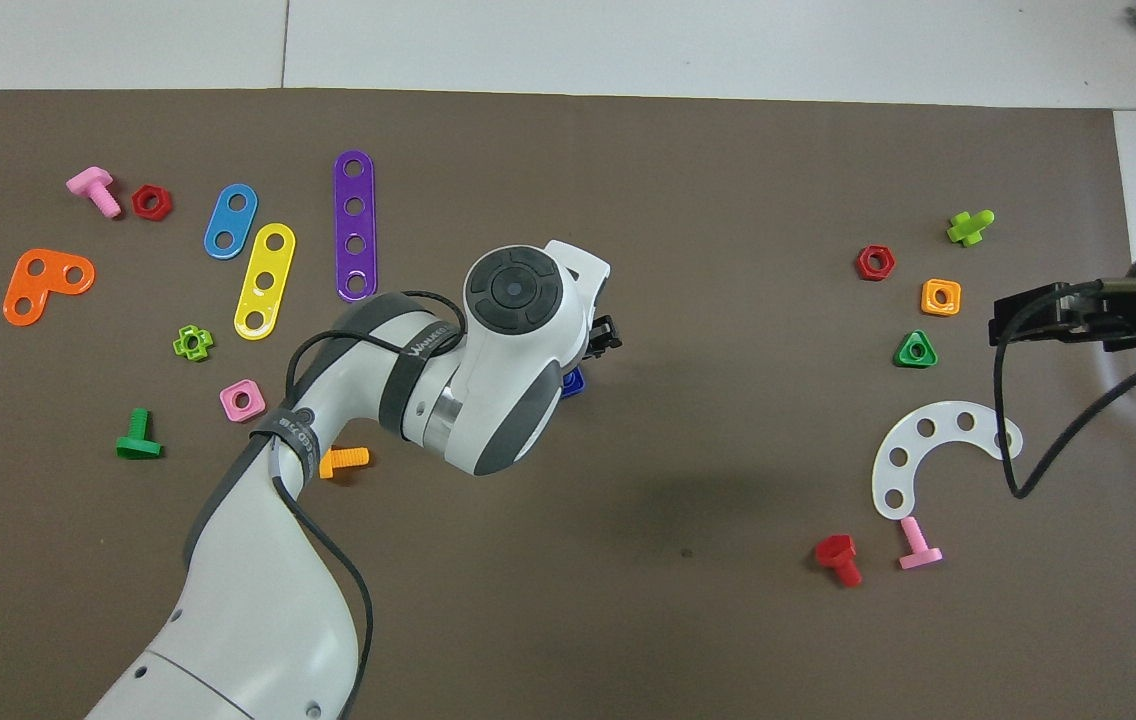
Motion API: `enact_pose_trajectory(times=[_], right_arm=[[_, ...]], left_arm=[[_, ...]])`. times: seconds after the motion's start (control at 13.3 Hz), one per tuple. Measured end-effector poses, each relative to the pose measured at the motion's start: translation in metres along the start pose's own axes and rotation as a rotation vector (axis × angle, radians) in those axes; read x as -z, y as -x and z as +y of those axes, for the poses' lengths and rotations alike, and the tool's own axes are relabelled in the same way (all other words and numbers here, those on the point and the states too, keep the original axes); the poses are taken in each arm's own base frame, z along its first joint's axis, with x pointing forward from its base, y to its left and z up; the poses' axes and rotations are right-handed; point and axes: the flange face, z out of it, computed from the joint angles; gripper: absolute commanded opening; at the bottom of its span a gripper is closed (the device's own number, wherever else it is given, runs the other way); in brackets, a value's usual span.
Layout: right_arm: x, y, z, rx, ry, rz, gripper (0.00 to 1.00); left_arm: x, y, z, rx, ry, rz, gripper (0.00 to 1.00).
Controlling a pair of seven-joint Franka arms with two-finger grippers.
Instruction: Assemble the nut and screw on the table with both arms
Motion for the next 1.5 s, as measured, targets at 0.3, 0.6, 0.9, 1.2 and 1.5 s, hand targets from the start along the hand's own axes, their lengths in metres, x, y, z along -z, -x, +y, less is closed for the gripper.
enact_pose_trajectory(times=[0.3,0.6,0.9,1.2,1.5], right_arm=[[0.000,0.000,0.000,0.000,0.000,0.000,1.00],[0.000,0.000,0.000,0.000,0.000,0.000,1.00],[0.000,0.000,0.000,0.000,0.000,0.000,1.00],[0.000,0.000,0.000,0.000,0.000,0.000,1.00],[0.000,0.000,0.000,0.000,0.000,0.000,1.00]], left_arm=[[0.068,-0.084,-0.060,0.006,-0.005,-0.009,1.00],[0.136,-0.136,-0.170,-0.132,-0.064,-0.062,1.00],[0.181,-0.159,-0.277,-0.227,-0.105,-0.090,0.91],[0.203,-0.141,-0.342,-0.274,-0.181,-0.086,0.95],[0.256,-0.120,-0.353,-0.297,-0.167,-0.003,1.00]])
